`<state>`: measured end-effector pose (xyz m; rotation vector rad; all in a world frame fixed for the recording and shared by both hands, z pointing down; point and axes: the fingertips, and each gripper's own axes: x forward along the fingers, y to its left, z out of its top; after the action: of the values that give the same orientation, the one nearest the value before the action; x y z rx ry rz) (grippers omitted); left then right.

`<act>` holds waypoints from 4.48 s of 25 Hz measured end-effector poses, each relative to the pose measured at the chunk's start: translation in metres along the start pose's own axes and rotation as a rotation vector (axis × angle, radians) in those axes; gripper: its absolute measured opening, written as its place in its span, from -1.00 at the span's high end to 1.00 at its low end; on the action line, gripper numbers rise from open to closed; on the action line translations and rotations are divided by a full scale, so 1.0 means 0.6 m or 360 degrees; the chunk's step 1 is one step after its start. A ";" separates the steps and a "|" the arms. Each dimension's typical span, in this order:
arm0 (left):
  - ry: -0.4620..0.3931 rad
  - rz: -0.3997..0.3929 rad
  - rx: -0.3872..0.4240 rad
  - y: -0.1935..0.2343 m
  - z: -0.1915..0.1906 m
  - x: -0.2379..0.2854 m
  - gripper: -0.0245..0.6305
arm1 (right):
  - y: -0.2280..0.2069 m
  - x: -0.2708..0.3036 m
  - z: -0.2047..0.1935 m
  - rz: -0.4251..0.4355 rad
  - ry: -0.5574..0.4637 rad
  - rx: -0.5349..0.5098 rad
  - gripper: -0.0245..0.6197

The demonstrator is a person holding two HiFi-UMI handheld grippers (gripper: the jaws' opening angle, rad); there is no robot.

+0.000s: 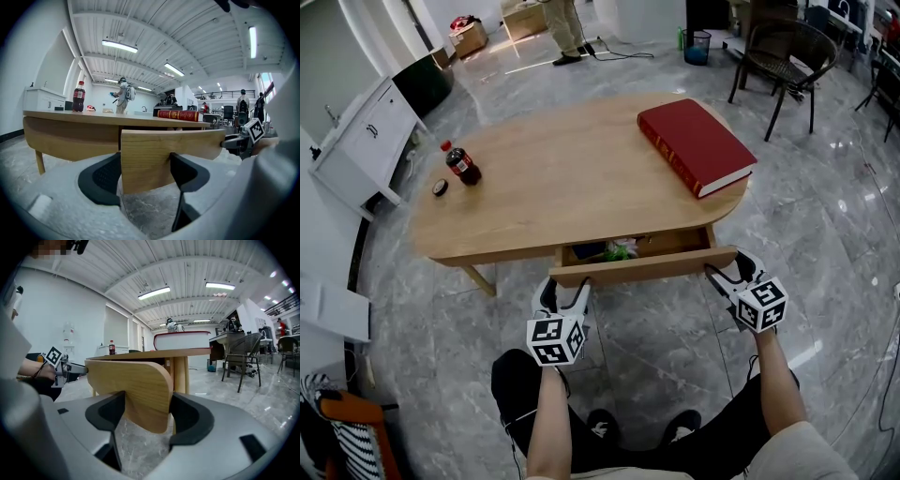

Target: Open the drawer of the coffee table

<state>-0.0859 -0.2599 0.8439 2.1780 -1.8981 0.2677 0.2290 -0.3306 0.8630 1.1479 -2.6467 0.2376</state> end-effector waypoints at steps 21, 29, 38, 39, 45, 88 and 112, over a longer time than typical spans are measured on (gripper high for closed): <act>0.0073 0.0021 -0.0028 -0.036 -0.032 -0.085 -0.04 | 0.044 -0.082 -0.027 0.0138 0.0034 -0.0092 -0.01; 0.0092 0.0009 -0.0034 -0.042 -0.039 -0.102 -0.04 | 0.052 -0.099 -0.032 0.0133 0.0060 -0.0089 0.07; 0.0068 0.0021 -0.0046 -0.047 -0.049 -0.119 -0.04 | 0.061 -0.111 -0.039 0.0131 0.0084 -0.0094 0.07; 0.0062 0.0021 -0.0045 -0.047 -0.048 -0.119 -0.04 | 0.061 -0.110 -0.039 0.0131 0.0084 -0.0093 0.07; 0.0106 0.0011 -0.0054 -0.048 -0.072 -0.119 -0.04 | 0.065 -0.107 -0.060 0.0148 0.0158 -0.0100 0.07; 0.0656 -0.0170 -0.0115 -0.184 0.453 -0.420 -0.03 | 0.361 -0.320 0.449 -0.0174 0.0535 0.0394 0.14; 0.0642 -0.0393 -0.0069 -0.207 0.641 -0.572 0.48 | 0.532 -0.390 0.701 -0.0385 0.0381 0.0511 0.44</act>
<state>-0.0182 -0.0335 0.3693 2.1058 -1.3940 0.5632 0.0821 -0.0553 0.3774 1.4212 -2.2903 0.7242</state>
